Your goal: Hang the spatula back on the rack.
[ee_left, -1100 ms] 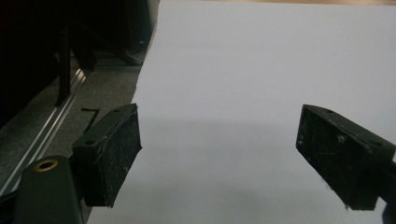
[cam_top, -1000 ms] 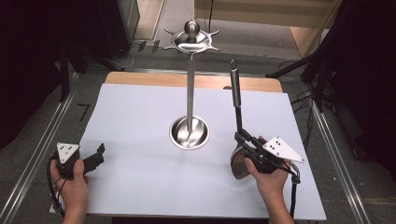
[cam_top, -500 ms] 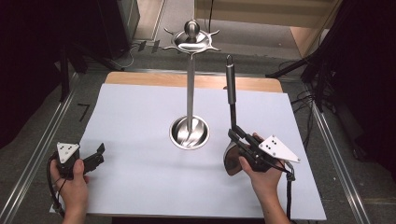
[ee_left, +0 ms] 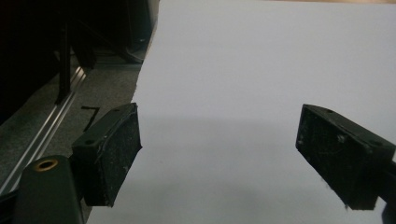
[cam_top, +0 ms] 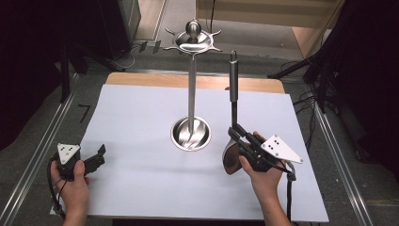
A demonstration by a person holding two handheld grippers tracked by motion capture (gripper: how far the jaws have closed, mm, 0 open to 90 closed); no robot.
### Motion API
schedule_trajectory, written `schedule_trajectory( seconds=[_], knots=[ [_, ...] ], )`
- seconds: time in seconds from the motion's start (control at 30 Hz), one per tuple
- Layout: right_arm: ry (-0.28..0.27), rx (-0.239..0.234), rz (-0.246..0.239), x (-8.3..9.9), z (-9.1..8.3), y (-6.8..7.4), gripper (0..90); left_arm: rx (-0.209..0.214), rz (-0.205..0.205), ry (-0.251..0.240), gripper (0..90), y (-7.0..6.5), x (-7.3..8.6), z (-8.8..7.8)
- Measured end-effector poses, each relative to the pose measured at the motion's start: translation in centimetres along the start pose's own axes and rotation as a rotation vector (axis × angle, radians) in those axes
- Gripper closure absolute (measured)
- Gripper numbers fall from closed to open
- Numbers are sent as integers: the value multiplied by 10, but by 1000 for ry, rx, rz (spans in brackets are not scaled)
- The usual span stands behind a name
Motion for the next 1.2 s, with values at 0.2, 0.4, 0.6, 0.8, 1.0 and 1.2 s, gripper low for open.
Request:
schedule_trajectory(
  seconds=[0.2, 0.4, 0.6, 0.8, 1.0, 1.2],
  knots=[
    [-5, -10, -12, -3, 1, 5, 768, 1, -2, 2, 150, 0, 0, 0],
    [-18, -32, -26, -10, 4, 13, 768, 3, 0, -4, 150, 0, 0, 0],
    [-22, -38, -22, -13, 7, 13, 767, 3, -1, -4, 150, 0, 0, 0],
    [-20, -38, -10, -13, 9, 11, 767, 3, 0, -4, 150, 0, 0, 0],
    [-20, -74, -6, -13, 11, 14, 767, 2, 0, -6, 151, 0, 0, 0],
    [-12, -75, 5, -11, 16, 14, 767, 2, 0, -5, 150, 0, 0, 0]
  ],
)
Point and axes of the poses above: each handheld gripper's, and its own axes: z roughly forward along the jaws, x roughly out of its underside, y roughly to its left, the point moved 7 cm from there along z, roughly forward along the jaws, and after that the axes turned 1 degree about -z, right-handed, at the moved point
